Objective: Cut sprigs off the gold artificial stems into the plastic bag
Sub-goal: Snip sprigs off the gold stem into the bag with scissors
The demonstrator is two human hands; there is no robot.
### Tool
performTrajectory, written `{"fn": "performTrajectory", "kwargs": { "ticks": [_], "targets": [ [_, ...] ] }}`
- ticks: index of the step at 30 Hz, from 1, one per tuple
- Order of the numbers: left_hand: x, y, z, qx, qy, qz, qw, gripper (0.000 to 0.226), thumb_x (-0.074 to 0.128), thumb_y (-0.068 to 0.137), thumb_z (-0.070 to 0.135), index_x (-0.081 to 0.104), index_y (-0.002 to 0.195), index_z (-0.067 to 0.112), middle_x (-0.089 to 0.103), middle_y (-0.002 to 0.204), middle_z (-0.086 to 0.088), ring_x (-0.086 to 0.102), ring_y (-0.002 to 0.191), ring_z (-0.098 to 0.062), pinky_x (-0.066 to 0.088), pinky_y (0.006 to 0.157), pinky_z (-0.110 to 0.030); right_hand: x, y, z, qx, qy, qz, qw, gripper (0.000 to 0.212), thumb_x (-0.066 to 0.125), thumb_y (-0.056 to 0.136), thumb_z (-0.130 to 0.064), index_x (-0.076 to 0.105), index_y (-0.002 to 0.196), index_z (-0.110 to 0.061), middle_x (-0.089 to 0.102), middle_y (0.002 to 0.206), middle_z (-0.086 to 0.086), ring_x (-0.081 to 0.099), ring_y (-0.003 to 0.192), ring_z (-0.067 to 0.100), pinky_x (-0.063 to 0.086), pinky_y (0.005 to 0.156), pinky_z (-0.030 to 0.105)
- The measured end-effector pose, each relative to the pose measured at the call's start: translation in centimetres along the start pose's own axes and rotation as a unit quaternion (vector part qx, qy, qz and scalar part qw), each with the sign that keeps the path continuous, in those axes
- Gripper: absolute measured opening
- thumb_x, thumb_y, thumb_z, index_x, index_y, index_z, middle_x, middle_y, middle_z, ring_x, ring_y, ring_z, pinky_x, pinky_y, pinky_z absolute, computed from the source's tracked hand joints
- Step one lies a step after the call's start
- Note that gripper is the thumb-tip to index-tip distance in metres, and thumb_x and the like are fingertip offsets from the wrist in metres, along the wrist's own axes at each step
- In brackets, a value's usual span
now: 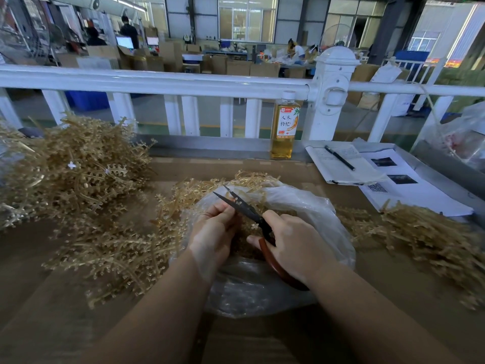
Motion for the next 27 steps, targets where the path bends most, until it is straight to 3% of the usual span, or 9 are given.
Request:
{"fn": "performTrajectory", "kwargs": {
  "ticks": [7,14,19,23,27],
  "targets": [
    [-0.02,0.17,-0.11,-0.010,-0.012,-0.008,1.000,0.019,0.049,0.091,-0.002,0.054,0.077,0.009,0.063,0.079,-0.008,0.059,0.070,-0.016,0.049,0.069,-0.025,0.52,0.26,0.00,0.002,0.008,-0.010,1.000,0.042,0.041,0.092,-0.060,0.049,0.103,-0.020,0.061,0.084,0.001,0.060,0.078,0.017,0.049,0.071,0.027],
    [0.07,-0.20,-0.01,-0.017,-0.022,-0.017,0.999,0.023,0.052,0.091,0.000,0.053,0.072,0.011,0.063,0.072,-0.006,0.060,0.068,-0.015,0.050,0.068,-0.025,0.68,0.36,0.25,0.001,-0.003,-0.002,1.000,0.040,0.040,0.092,-0.060,0.047,0.099,-0.021,0.059,0.077,-0.002,0.058,0.070,0.016,0.045,0.065,0.025],
    [0.22,-0.74,0.49,-0.044,-0.084,-0.035,0.995,0.019,0.046,0.093,0.009,0.064,0.084,0.010,0.068,0.076,-0.003,0.063,0.075,-0.017,0.047,0.076,-0.029,0.88,-0.20,0.18,-0.008,0.000,0.016,1.000,0.034,0.043,0.091,-0.060,0.039,0.090,-0.026,0.049,0.068,-0.008,0.050,0.061,0.012,0.037,0.059,0.022],
    [-0.05,-0.70,0.54,-0.041,-0.111,-0.007,0.993,0.015,0.049,0.095,0.008,0.062,0.088,0.011,0.069,0.078,-0.004,0.068,0.065,-0.012,0.056,0.059,-0.024,0.96,-0.31,0.42,-0.005,0.005,0.017,1.000,0.037,0.043,0.091,-0.061,0.046,0.095,-0.024,0.053,0.072,-0.006,0.054,0.065,0.013,0.040,0.062,0.024],
    [-0.18,-0.52,0.66,-0.015,-0.102,0.014,0.995,0.019,0.050,0.091,-0.003,0.059,0.080,0.010,0.066,0.078,-0.005,0.065,0.073,-0.014,0.054,0.074,-0.027,0.94,-0.39,0.72,-0.003,0.011,0.011,1.000,0.034,0.043,0.090,-0.061,0.041,0.092,-0.027,0.054,0.073,-0.006,0.053,0.066,0.013,0.038,0.062,0.023]
  ]
}}
Point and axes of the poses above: each hand's wrist, its own y-axis towards the middle knuckle, its own x-axis out of the palm, z = x × y, the point moved 7 cm from there along y, towards the middle knuckle
